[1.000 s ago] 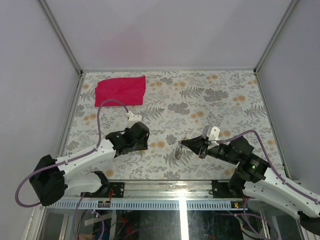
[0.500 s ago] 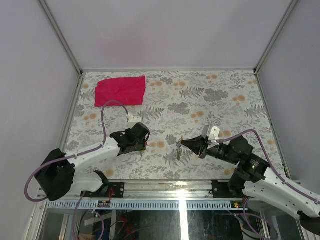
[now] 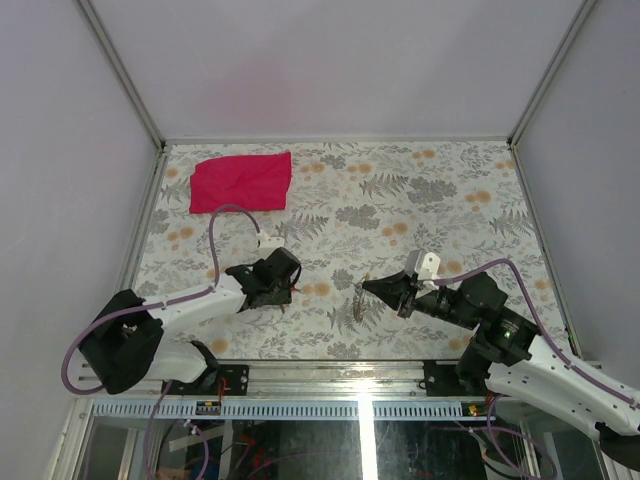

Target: Put the keys on the keyring

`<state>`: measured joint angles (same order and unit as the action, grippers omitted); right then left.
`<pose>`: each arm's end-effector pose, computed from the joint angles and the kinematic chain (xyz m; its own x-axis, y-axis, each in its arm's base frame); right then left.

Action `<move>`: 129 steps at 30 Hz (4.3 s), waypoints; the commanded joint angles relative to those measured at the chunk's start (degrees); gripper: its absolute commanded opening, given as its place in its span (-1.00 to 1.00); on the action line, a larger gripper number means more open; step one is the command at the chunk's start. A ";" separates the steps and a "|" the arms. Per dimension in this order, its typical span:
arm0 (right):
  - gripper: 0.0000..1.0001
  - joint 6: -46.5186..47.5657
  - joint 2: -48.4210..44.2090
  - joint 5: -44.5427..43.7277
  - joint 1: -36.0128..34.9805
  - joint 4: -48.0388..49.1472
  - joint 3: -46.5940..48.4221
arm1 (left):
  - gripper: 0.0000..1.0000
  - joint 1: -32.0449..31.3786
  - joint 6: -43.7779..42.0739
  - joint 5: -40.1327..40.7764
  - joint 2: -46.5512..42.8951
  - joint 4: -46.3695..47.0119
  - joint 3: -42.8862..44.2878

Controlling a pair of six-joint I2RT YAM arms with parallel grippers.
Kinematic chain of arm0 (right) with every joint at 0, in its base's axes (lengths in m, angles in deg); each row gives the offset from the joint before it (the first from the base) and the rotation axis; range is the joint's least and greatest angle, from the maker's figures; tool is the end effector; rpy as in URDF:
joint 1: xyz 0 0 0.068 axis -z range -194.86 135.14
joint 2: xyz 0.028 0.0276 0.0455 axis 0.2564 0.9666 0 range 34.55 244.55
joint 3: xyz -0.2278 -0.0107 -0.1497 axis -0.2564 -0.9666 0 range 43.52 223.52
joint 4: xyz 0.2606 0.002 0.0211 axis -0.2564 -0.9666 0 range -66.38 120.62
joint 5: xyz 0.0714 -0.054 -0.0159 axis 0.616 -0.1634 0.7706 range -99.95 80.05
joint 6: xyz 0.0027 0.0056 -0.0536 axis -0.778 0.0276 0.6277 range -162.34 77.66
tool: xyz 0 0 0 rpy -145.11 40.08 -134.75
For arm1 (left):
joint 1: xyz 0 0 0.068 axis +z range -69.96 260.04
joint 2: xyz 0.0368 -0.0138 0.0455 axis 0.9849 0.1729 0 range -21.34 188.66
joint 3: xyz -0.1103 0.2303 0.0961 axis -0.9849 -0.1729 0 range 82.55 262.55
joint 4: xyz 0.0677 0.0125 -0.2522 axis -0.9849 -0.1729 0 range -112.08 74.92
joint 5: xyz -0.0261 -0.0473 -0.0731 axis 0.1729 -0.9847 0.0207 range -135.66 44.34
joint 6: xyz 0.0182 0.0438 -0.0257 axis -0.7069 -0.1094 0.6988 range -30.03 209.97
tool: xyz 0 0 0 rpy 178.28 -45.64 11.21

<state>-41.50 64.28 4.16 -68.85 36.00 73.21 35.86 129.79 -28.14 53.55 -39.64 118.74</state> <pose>0.0776 0.1214 0.3144 0.0683 0.0699 -0.9952 -0.9263 0.3749 -0.0372 0.1713 -0.1515 0.1657 -0.8553 -0.0203 -0.5177 0.0258 0.9963 -0.0817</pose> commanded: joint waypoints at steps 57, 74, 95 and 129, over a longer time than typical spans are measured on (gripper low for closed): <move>-1.00 6.54 -4.60 1.15 -0.22 -3.92 2.63 | -1.00 -8.38 -27.50 -29.33 -13.94 10.73 9.44; -1.00 2.70 -3.95 13.12 -0.19 7.00 5.52 | -1.00 -8.43 -40.21 -48.08 -19.62 2.32 29.34; -1.00 -13.00 5.04 22.25 -0.15 34.03 7.14 | -1.00 -8.44 -37.17 -58.45 -24.18 10.57 32.14; -1.00 -19.62 10.62 20.72 -0.22 40.39 7.58 | -1.00 -8.42 -35.91 -60.57 -23.63 12.34 32.46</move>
<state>-60.42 74.93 25.88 -68.85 70.89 77.54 27.64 93.09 -87.11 29.79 -31.29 149.38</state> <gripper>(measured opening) 0.010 0.009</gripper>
